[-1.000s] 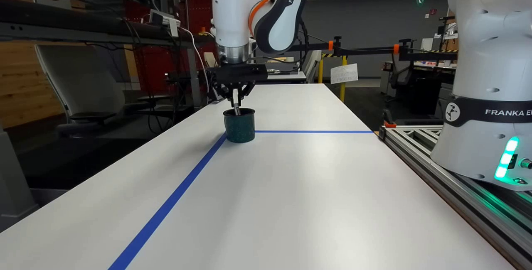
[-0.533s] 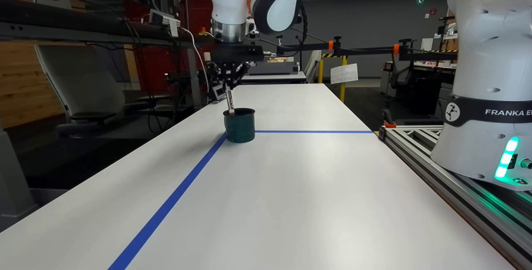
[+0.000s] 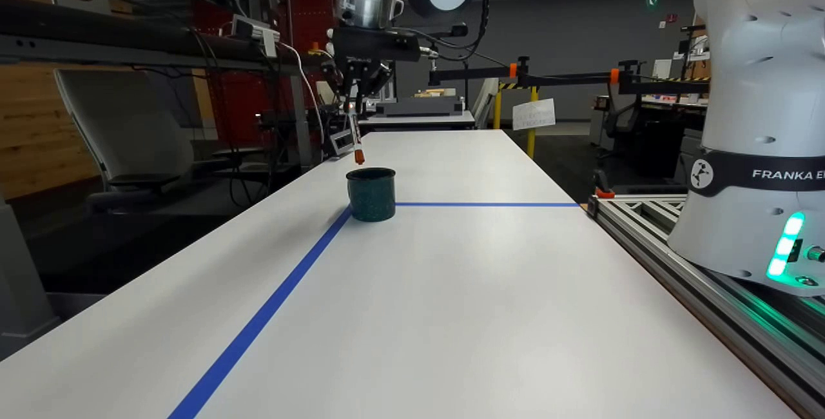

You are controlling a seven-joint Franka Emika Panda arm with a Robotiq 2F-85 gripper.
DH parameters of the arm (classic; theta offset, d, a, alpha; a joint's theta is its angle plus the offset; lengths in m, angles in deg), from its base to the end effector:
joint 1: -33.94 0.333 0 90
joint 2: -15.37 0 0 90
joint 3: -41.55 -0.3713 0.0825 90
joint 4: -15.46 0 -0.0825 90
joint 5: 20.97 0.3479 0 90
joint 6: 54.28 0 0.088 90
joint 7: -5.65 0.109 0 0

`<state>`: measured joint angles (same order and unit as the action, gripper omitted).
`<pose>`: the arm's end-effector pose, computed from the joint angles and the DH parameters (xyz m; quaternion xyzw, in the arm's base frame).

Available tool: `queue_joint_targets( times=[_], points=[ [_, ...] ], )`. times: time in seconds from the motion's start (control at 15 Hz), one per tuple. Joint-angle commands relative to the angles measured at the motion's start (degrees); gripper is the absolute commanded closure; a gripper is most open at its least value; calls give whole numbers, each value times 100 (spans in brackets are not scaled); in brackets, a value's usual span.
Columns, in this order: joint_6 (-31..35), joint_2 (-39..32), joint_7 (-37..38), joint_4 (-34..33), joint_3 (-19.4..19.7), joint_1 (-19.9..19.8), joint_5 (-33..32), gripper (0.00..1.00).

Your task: Remove the marker from the cup

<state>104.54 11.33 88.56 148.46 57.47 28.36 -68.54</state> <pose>0.4939 -0.1585 0.4219 0.8206 -0.4977 0.2609 0.1047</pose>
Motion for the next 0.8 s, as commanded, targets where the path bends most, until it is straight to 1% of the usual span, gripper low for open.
queue_joint_targets(
  times=[0.0, 0.07, 0.13, 0.4, 0.6, 0.73],
  points=[
    [-59, 514, -500, 494, -132, 53, 370, 95],
    [-66, 567, -659, 592, -181, 76, 501, 95],
    [-52, 619, -866, 695, -373, -42, 648, 95],
    [77, 713, -1771, 1066, -648, -16, 1133, 95],
    [161, 634, -2439, 1247, -786, -21, 1265, 95],
    [237, 532, -2769, 1364, -733, 32, 1176, 95]
  ],
)
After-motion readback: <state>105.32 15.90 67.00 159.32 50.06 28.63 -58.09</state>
